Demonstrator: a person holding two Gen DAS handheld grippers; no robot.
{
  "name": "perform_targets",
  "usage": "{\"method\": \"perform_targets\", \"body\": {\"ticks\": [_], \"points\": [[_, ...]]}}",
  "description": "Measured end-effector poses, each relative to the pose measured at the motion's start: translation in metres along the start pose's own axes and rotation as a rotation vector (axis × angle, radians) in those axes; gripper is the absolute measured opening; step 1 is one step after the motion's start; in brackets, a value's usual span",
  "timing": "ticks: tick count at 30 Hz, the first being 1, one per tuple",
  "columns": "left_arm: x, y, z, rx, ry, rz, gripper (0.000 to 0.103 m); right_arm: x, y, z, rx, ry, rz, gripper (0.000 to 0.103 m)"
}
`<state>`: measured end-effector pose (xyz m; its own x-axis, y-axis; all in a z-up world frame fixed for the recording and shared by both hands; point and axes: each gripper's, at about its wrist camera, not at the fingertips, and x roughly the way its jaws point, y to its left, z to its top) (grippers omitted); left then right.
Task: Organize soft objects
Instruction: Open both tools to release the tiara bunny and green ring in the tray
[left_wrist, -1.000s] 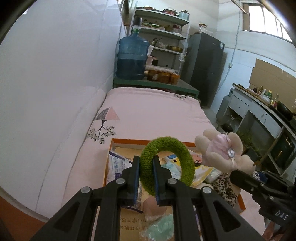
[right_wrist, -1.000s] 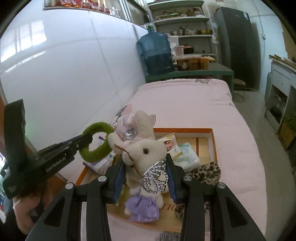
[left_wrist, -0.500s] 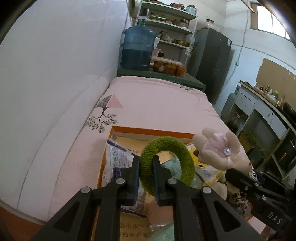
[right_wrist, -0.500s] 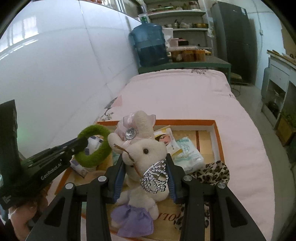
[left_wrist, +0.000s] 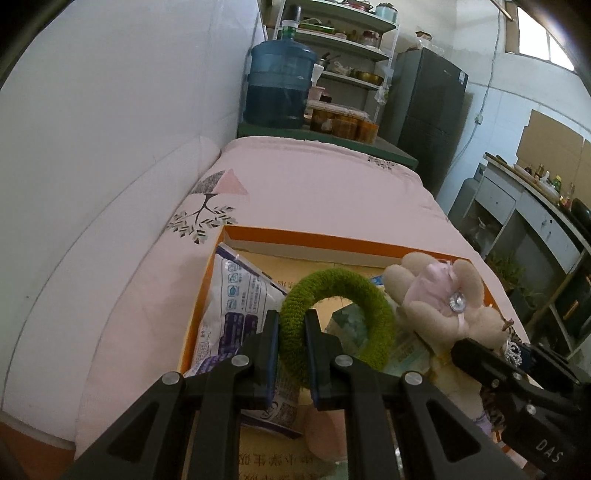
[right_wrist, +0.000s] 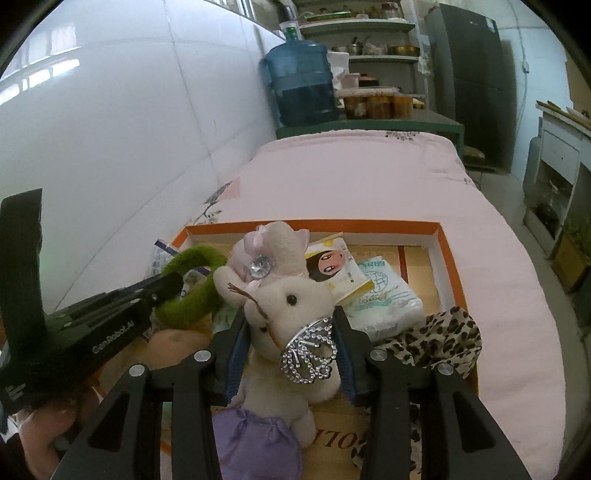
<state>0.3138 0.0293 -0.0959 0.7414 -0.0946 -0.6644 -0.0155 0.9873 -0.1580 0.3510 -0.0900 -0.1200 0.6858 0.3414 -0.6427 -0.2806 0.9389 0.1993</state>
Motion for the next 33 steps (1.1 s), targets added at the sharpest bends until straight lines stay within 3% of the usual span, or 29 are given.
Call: {"method": "perform_targets", "body": {"ticks": [6,10,13,15,19,24,33], "points": [[0.002,-0.002,-0.003,0.013,0.001,0.001,0.015,-0.001,0.001,-0.004,-0.008,-0.014,-0.003,0.045],[0.001,-0.001,-0.004,0.018,-0.005,-0.007,0.018,-0.004,0.001,-0.009,-0.008,-0.023,-0.007,0.054],[0.001,-0.001,-0.005,0.026,-0.010,-0.004,0.035,-0.005,0.001,-0.011,-0.016,-0.032,-0.017,0.064],[0.000,-0.001,-0.006,0.034,-0.016,0.000,0.044,-0.008,0.001,-0.012,-0.024,-0.041,-0.030,0.064],[-0.005,-0.002,-0.007,0.048,-0.033,-0.005,0.047,-0.012,0.001,-0.013,-0.021,-0.054,-0.040,0.065],[-0.015,-0.007,-0.009,0.078,-0.062,-0.011,0.057,-0.020,-0.006,-0.012,0.005,-0.079,-0.072,0.070],[-0.035,-0.016,-0.011,0.105,-0.107,-0.025,0.060,-0.042,-0.003,-0.012,0.016,-0.147,-0.081,0.071]]}}
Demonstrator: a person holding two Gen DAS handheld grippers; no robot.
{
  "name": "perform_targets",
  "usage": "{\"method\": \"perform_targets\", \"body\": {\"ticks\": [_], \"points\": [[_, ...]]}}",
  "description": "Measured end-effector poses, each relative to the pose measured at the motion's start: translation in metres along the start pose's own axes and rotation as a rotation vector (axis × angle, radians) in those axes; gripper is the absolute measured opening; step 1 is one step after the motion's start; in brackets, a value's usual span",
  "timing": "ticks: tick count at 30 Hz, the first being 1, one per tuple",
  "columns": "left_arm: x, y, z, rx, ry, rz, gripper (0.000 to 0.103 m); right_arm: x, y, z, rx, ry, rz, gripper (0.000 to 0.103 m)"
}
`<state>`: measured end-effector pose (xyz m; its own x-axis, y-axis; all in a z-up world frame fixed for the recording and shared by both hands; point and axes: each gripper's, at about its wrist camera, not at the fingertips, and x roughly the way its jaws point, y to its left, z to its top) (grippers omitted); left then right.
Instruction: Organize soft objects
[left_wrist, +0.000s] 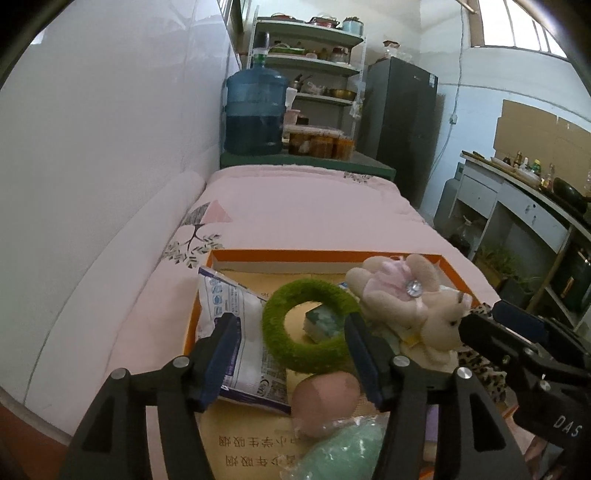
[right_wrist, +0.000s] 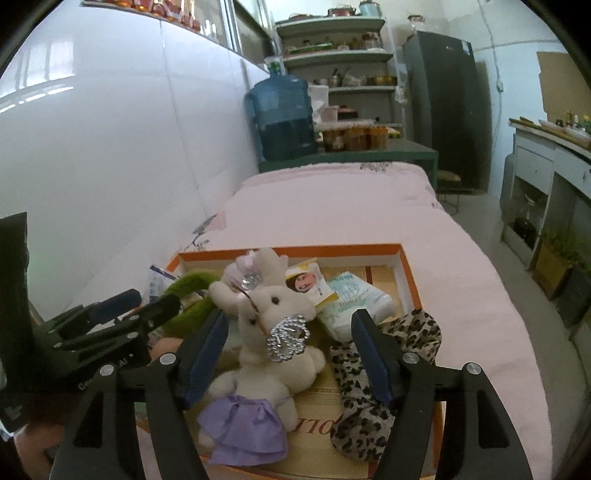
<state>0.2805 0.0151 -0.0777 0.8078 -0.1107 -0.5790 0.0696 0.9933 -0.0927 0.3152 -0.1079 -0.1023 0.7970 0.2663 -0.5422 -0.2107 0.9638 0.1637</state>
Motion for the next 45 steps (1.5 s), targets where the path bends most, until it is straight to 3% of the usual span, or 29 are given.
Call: {"method": "perform_targets", "body": {"ticks": [24,45], "points": [[-0.035,-0.007,0.000,-0.010,-0.104,0.007,0.060,-0.023,0.005,-0.005,0.013,-0.110,-0.051,0.071],[-0.070,0.008,-0.030,-0.083,-0.136,0.040,0.060,-0.047,0.027,-0.024,-0.036,-0.154,-0.075,0.071]]}}
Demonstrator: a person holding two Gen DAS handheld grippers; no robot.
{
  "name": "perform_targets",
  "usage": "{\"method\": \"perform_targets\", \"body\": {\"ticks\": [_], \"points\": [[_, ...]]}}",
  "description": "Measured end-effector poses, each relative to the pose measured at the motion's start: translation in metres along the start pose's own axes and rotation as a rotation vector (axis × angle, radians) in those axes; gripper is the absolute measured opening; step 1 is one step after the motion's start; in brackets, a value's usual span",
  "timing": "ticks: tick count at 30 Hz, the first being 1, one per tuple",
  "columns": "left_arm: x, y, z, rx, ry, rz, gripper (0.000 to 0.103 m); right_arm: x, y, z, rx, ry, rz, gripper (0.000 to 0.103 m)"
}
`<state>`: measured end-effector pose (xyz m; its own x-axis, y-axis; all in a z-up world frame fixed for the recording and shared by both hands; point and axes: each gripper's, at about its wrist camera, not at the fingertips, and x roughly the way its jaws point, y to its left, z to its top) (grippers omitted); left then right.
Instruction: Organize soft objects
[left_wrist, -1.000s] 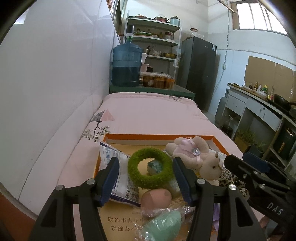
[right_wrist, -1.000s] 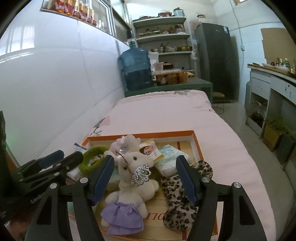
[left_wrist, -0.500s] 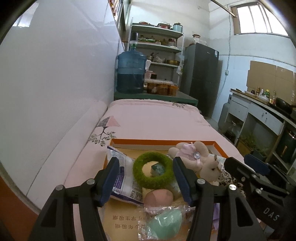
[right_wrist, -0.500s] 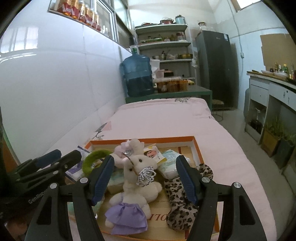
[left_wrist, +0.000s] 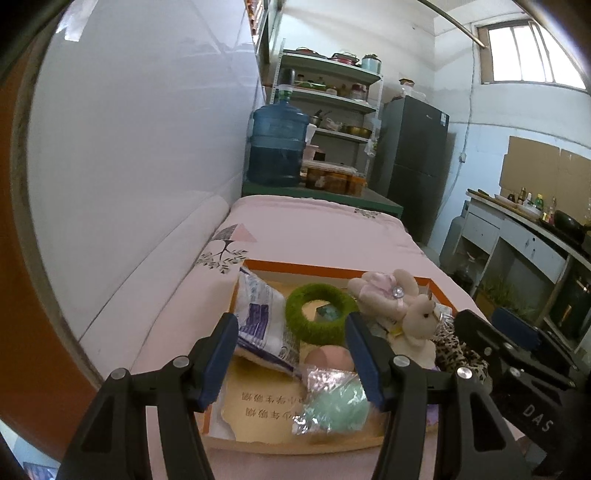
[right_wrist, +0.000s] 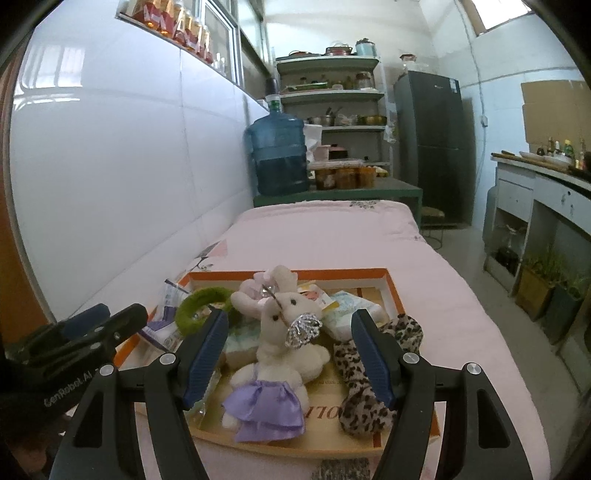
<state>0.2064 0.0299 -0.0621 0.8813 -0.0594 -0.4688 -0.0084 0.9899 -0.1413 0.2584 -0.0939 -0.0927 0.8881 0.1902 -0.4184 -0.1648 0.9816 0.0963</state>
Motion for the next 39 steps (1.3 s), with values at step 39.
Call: {"method": "perform_targets", "body": {"ticks": [39], "points": [[-0.101,-0.005,-0.067,-0.008,0.010,0.080,0.059,-0.139,0.039,-0.054,-0.038,0.003,-0.035,0.071]]}}
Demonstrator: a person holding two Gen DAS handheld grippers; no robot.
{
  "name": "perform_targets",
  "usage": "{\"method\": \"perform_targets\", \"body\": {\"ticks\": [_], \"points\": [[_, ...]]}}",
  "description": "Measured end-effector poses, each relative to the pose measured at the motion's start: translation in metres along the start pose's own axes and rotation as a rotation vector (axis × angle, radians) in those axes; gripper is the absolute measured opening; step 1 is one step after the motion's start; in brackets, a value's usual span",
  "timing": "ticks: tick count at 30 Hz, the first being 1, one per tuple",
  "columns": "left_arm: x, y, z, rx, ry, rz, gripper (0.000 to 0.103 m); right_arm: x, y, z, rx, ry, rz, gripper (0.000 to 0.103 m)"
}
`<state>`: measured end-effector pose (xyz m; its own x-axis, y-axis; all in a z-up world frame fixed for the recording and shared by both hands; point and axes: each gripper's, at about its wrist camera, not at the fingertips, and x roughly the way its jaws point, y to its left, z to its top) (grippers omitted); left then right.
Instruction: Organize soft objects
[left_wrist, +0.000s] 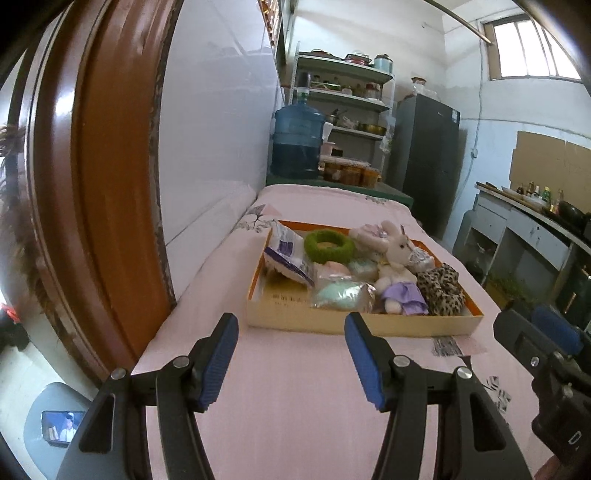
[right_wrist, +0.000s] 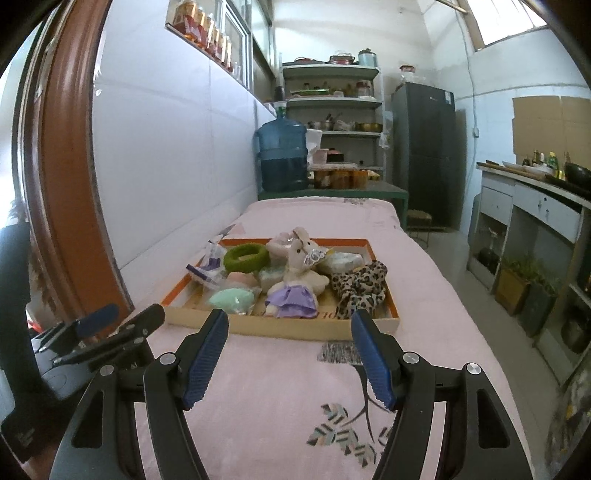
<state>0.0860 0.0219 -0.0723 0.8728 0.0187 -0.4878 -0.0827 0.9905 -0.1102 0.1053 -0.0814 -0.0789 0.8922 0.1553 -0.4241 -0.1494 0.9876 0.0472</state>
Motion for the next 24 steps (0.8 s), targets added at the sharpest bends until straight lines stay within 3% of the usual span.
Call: {"method": "perform_targets", "body": {"ticks": [13,24], "points": [[-0.042,-0.008,-0.003,-0.001,-0.008,-0.049,0.059,-0.035,0.003,-0.002,-0.019,-0.020,-0.072,0.071],[-0.090,-0.010,0.008,-0.007,-0.082,0.098,0.059,-0.064,0.001,0.002,-0.007,-0.026,-0.109,0.071]]}}
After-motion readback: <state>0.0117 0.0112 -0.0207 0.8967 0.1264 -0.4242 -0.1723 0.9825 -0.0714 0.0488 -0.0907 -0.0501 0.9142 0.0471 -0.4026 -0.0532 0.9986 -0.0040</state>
